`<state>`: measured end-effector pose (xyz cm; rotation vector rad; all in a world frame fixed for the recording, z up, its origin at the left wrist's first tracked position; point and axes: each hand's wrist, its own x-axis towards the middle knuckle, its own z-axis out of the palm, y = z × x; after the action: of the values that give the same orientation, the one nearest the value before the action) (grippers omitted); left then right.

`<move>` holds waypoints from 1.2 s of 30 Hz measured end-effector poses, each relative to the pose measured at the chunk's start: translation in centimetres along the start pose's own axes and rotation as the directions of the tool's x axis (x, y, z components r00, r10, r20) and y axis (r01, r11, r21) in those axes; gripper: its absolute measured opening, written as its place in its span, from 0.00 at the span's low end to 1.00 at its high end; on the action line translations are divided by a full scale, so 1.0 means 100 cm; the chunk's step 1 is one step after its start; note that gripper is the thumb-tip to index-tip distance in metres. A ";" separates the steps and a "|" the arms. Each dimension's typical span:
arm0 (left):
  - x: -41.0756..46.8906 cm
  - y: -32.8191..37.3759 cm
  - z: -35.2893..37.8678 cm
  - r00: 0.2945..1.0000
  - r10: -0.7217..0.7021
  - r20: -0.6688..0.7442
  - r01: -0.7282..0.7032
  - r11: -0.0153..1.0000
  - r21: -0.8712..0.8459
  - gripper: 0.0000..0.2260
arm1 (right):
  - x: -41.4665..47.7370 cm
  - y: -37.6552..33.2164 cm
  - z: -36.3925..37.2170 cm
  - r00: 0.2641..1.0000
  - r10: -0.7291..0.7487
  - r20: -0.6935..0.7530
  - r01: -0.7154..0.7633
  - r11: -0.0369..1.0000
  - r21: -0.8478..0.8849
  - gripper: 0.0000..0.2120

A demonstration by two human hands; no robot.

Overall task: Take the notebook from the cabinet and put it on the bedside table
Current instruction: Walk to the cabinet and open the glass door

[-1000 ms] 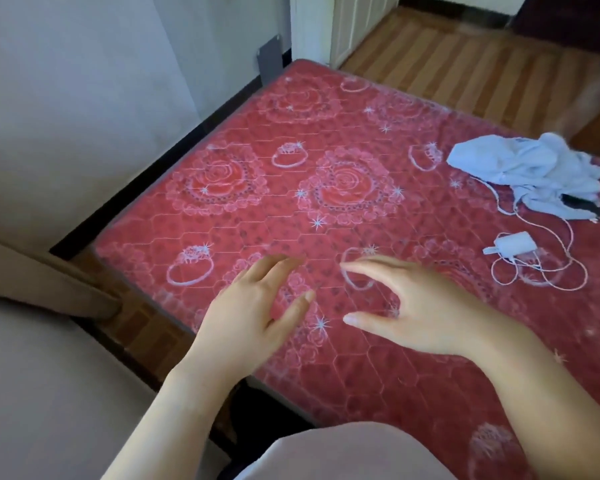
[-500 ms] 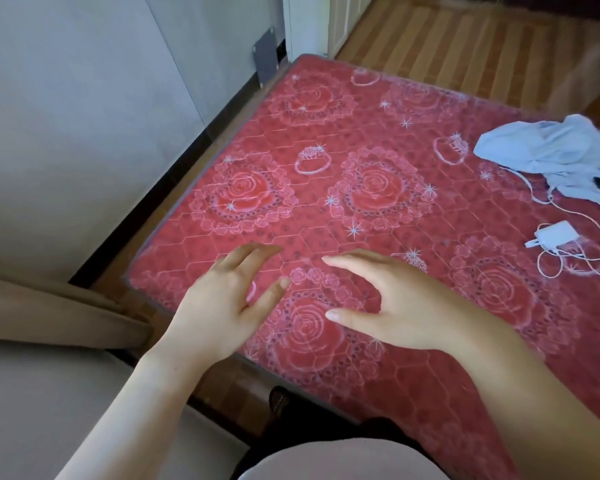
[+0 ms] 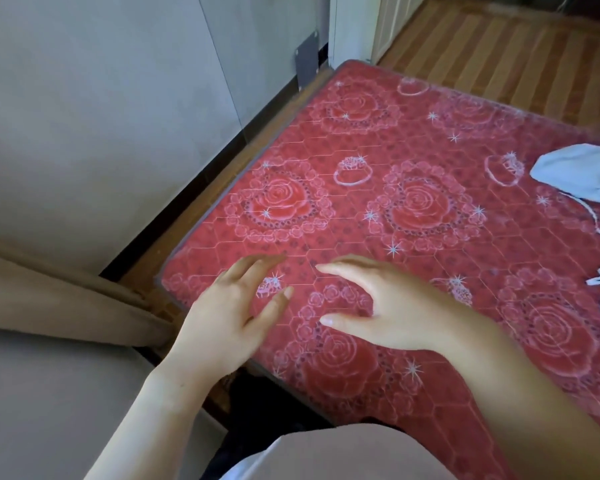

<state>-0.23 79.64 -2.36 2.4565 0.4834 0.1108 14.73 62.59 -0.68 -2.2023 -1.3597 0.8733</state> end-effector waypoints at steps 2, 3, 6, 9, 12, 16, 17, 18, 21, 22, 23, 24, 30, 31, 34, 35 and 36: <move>0.016 -0.022 -0.006 1.000 0.006 0.005 -0.005 0.999 -0.040 0.21 | 0.020 -0.007 0.002 0.999 0.044 -0.001 -0.044 0.999 -0.014 0.31; 0.025 -0.034 -0.011 1.000 0.011 0.010 -0.010 0.998 -0.058 0.21 | 0.032 -0.013 0.003 0.998 0.057 -0.008 -0.057 0.998 -0.018 0.31; 0.049 -0.085 -0.041 0.998 0.058 0.038 -0.055 0.995 -0.082 0.21 | 0.089 -0.044 0.008 0.995 0.082 -0.050 -0.083 0.996 -0.027 0.31; 0.070 -0.131 -0.083 0.994 0.087 0.069 -0.084 0.996 -0.042 0.22 | 0.144 -0.082 0.011 0.994 0.060 -0.095 -0.062 0.998 -0.020 0.31; 0.092 -0.185 -0.137 0.990 0.114 0.080 -0.116 0.993 0.024 0.23 | 0.206 -0.127 0.012 0.994 0.035 -0.104 -0.038 0.999 -0.023 0.31; 0.119 -0.230 -0.187 0.987 0.126 0.099 -0.133 0.988 0.072 0.25 | 0.268 -0.165 0.008 0.996 0.022 -0.086 -0.025 0.999 -0.030 0.33; 0.125 -0.237 -0.195 0.987 0.125 0.099 -0.133 0.988 0.073 0.25 | 0.279 -0.171 0.007 0.996 0.015 -0.088 -0.018 0.999 -0.027 0.33; 0.130 -0.243 -0.202 0.988 0.124 0.094 -0.130 0.989 0.068 0.26 | 0.289 -0.175 0.006 0.996 0.008 -0.093 -0.011 1.000 -0.029 0.33; 0.142 -0.253 -0.214 0.990 0.120 0.068 -0.123 0.991 0.047 0.27 | 0.312 -0.182 0.002 0.993 -0.026 -0.116 0.022 0.999 -0.033 0.32; 0.144 -0.257 -0.215 0.991 0.113 0.065 -0.116 0.992 0.043 0.27 | 0.318 -0.181 0.001 0.993 -0.035 -0.112 0.032 0.999 -0.032 0.32; 0.147 -0.259 -0.215 0.993 0.103 0.060 -0.105 0.994 0.040 0.27 | 0.322 -0.179 0.000 0.994 -0.040 -0.102 0.037 0.999 -0.029 0.32; 0.150 -0.262 -0.214 0.995 0.090 0.053 -0.091 0.995 0.036 0.27 | 0.327 -0.176 0.000 0.994 -0.045 -0.095 0.042 0.999 -0.029 0.32; 0.172 -0.284 -0.212 0.997 0.061 0.041 -0.062 0.998 0.014 0.28 | 0.359 -0.162 -0.003 0.997 -0.022 -0.076 0.020 0.999 -0.032 0.32; 0.179 -0.290 -0.215 0.997 0.064 0.049 -0.064 0.998 0.012 0.28 | 0.367 -0.164 -0.005 0.996 -0.018 -0.083 0.016 1.000 -0.022 0.32; 0.203 -0.312 -0.227 0.997 0.059 0.055 -0.058 0.998 -0.016 0.31 | 0.397 -0.173 -0.012 0.994 -0.002 -0.112 0.001 1.000 -0.006 0.33; 0.213 -0.323 -0.233 0.996 0.061 0.060 -0.060 0.998 -0.025 0.31 | 0.409 -0.176 -0.014 0.992 0.010 -0.128 -0.011 1.000 -0.008 0.32; 0.224 -0.334 -0.239 0.995 0.071 0.065 -0.069 0.997 -0.030 0.30 | 0.423 -0.180 -0.015 0.989 0.023 -0.145 -0.024 1.000 -0.007 0.32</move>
<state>5.44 126.06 -3.92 2.4423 0.3653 0.0645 18.12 108.45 -0.82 -2.2450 -1.2736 0.7015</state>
